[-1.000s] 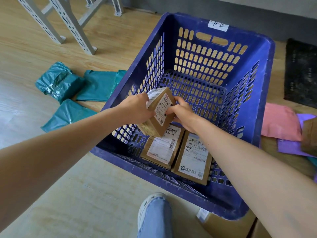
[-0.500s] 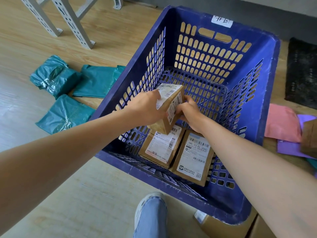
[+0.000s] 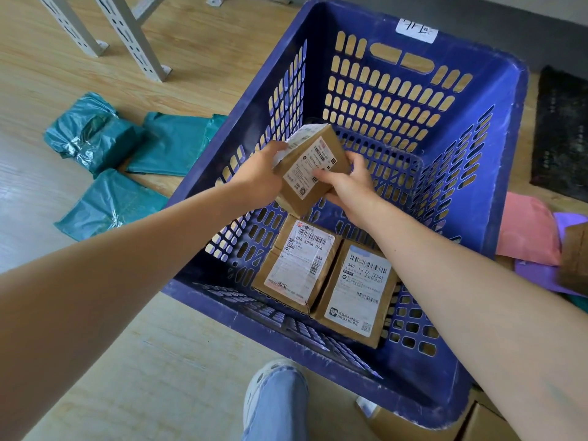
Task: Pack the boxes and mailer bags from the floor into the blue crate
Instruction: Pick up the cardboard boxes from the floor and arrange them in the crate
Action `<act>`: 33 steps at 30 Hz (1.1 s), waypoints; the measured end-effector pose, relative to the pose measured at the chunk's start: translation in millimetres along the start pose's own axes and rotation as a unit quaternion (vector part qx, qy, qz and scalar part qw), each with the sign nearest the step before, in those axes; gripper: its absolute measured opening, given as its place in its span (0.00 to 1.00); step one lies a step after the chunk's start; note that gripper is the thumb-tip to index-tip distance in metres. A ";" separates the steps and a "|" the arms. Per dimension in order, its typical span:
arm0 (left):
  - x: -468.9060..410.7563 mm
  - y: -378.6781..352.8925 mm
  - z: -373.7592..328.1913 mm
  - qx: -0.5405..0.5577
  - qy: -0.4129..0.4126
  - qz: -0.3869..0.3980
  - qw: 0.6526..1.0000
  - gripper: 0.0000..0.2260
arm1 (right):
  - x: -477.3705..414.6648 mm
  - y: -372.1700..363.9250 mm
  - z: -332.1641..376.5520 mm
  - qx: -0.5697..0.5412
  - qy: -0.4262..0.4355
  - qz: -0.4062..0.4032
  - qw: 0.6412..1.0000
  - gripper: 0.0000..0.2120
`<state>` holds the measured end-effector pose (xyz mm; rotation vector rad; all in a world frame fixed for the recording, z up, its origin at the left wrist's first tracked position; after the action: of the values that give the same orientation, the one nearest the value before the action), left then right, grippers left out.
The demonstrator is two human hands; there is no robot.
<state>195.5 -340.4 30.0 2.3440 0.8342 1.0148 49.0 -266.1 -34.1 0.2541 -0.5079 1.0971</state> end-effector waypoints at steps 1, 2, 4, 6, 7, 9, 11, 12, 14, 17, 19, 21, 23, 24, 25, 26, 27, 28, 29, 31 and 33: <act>-0.8 -1.6 1.4 -0.012 0.001 0.009 1.000 0.22 | -0.4 -2.1 0.3 0.027 0.009 -0.004 1.000 0.32; -1.4 -3.9 2.3 -0.034 0.001 0.021 0.999 0.24 | -1.3 -3.7 -0.6 0.048 0.017 -0.013 0.999 0.33; -2.6 -8.3 3.0 -0.087 -0.010 0.036 0.996 0.29 | -1.2 -5.2 -2.2 0.063 0.025 -0.030 0.997 0.34; -3.5 -10.9 1.1 -0.140 -0.016 0.034 0.989 0.33 | -0.4 -4.7 -3.7 0.057 0.024 -0.041 0.997 0.34; -4.0 -12.5 -0.4 -0.174 -0.014 0.028 0.984 0.34 | 0.1 -4.4 -4.2 0.055 0.023 -0.045 0.997 0.34; -4.3 -17.5 -5.1 -0.255 0.003 0.007 0.967 0.39 | 0.7 -3.9 -5.2 0.053 0.022 -0.050 0.997 0.34; -5.7 -24.5 -10.4 -0.333 0.015 -0.021 0.943 0.44 | 0.1 -3.8 -7.3 0.060 0.024 -0.047 0.997 0.34; -7.4 -28.5 -12.2 -0.353 0.012 -0.032 0.935 0.46 | -0.1 -3.8 -8.8 0.065 0.023 -0.046 0.997 0.34; -10.2 -34.1 -13.7 -0.355 0.008 -0.038 0.934 0.50 | 0.5 -2.9 -11.5 0.073 0.021 -0.041 0.996 0.36; -9.6 -39.1 -12.9 -0.358 0.007 -0.032 0.933 0.55 | 3.1 0.0 -19.4 0.087 -0.008 -0.030 0.996 0.39; -8.1 -42.6 -11.1 -0.387 0.001 -0.026 0.922 0.57 | 8.7 1.9 -25.1 0.129 -0.049 -0.017 0.990 0.39; -7.2 -42.6 -9.7 -0.400 -0.003 -0.021 0.916 0.59 | 19.4 -2.3 -27.4 0.247 -0.087 0.053 0.964 0.36; -6.0 -38.7 -10.7 -0.380 -0.008 -0.019 0.925 0.59 | 28.5 -9.5 -34.3 0.411 -0.119 0.176 0.887 0.37; -6.4 -36.3 -11.3 -0.366 -0.011 -0.017 0.931 0.59 | 33.9 -12.0 -37.7 0.479 -0.133 0.219 0.839 0.41; -6.2 -34.3 -11.6 -0.355 -0.013 -0.016 0.935 0.59 | 37.0 -12.7 -41.1 0.527 -0.143 0.240 0.803 0.44; -6.4 -32.9 -11.5 -0.352 -0.016 -0.015 0.936 0.59 | 38.5 -11.4 -44.1 0.553 -0.150 0.246 0.782 0.46; -6.3 -32.1 -10.6 -0.352 -0.019 -0.014 0.936 0.59 | 39.6 -10.0 -46.0 0.566 -0.145 0.243 0.774 0.44; -6.0 -31.9 -9.1 -0.353 -0.022 -0.013 0.935 0.59 | 40.1 -9.2 -47.6 0.573 -0.133 0.239 0.773 0.41; -5.6 -32.0 -7.3 -0.356 -0.026 -0.011 0.934 0.59 | 42.5 -8.2 -48.3 0.578 -0.122 0.237 0.771 0.39; -5.1 -32.5 -3.0 -0.370 -0.034 -0.007 0.928 0.60 | 46.3 -6.4 -49.4 0.601 -0.104 0.231 0.758 0.38; -4.5 -33.8 -0.1 -0.387 -0.041 0.004 0.921 0.60 | 50.7 -7.3 -45.5 0.633 -0.082 0.223 0.737 0.36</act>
<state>181.2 -319.2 7.4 1.6871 0.2942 1.0006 85.7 -209.8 -46.8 1.5071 0.1453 1.7819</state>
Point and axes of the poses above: each hand's wrist, its own x-axis away from the middle knuckle, its own y-axis out of the back of the hand, z = x × y, the point moved 4 cm from there along -x, towards the middle knuckle, and after that the axes turned 9 degrees about z, right-handed, at the moved point
